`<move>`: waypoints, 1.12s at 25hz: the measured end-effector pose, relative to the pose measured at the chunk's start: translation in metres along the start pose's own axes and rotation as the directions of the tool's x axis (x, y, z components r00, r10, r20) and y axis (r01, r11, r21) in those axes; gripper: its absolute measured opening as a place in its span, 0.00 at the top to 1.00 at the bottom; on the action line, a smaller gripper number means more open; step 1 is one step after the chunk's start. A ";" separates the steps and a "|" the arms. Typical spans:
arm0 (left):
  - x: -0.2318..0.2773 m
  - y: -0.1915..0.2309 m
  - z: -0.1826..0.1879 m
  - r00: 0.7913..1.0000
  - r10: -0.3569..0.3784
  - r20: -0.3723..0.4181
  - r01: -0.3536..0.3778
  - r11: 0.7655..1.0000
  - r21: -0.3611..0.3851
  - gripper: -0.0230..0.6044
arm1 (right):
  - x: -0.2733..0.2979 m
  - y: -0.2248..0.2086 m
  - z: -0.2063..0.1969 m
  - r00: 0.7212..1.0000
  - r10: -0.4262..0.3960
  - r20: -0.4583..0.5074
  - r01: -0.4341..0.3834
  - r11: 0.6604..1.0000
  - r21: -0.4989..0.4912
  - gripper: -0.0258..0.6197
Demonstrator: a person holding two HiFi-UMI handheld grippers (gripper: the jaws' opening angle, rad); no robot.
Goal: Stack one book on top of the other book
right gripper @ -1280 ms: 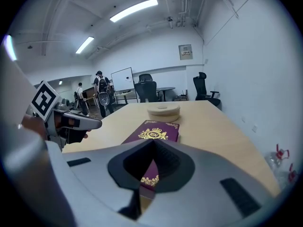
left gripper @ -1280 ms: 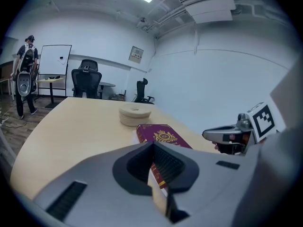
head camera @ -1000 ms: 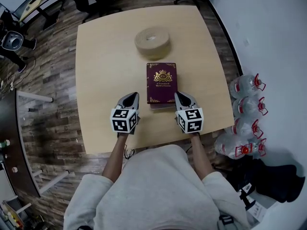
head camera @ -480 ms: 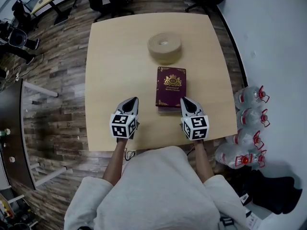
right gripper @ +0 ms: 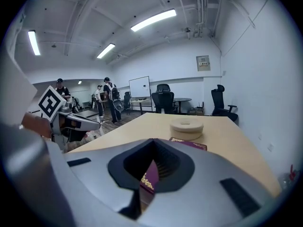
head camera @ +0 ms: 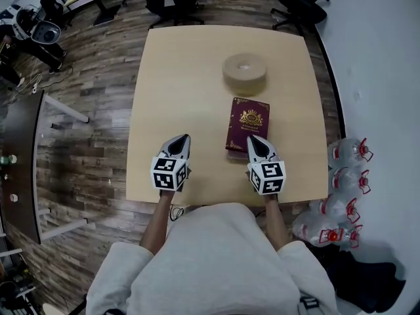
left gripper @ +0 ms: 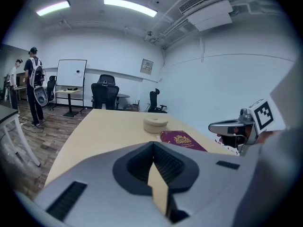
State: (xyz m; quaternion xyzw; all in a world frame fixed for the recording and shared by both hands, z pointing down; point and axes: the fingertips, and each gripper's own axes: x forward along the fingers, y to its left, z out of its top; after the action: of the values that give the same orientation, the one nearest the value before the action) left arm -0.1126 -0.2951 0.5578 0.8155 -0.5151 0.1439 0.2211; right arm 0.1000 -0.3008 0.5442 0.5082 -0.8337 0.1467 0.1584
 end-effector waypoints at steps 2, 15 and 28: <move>-0.006 0.005 0.001 1.000 0.012 0.007 -0.012 1.000 -0.005 0.95 | 0.003 0.006 0.003 1.000 0.012 0.003 -0.012 1.000 -0.010 0.96; -0.024 0.018 0.002 0.998 0.041 0.037 -0.040 0.999 -0.024 0.95 | 0.011 0.032 0.015 0.998 0.053 0.020 -0.052 0.997 -0.054 0.96; -0.021 0.018 0.005 0.999 0.027 0.044 -0.026 0.999 -0.029 0.95 | 0.010 0.034 0.016 0.999 0.047 0.017 -0.046 0.997 -0.060 0.96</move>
State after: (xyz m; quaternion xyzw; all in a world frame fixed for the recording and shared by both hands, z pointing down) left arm -0.1374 -0.2879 0.5476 0.8084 -0.5327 0.1213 0.2190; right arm 0.0635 -0.3000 0.5311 0.4852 -0.8507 0.1205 0.1623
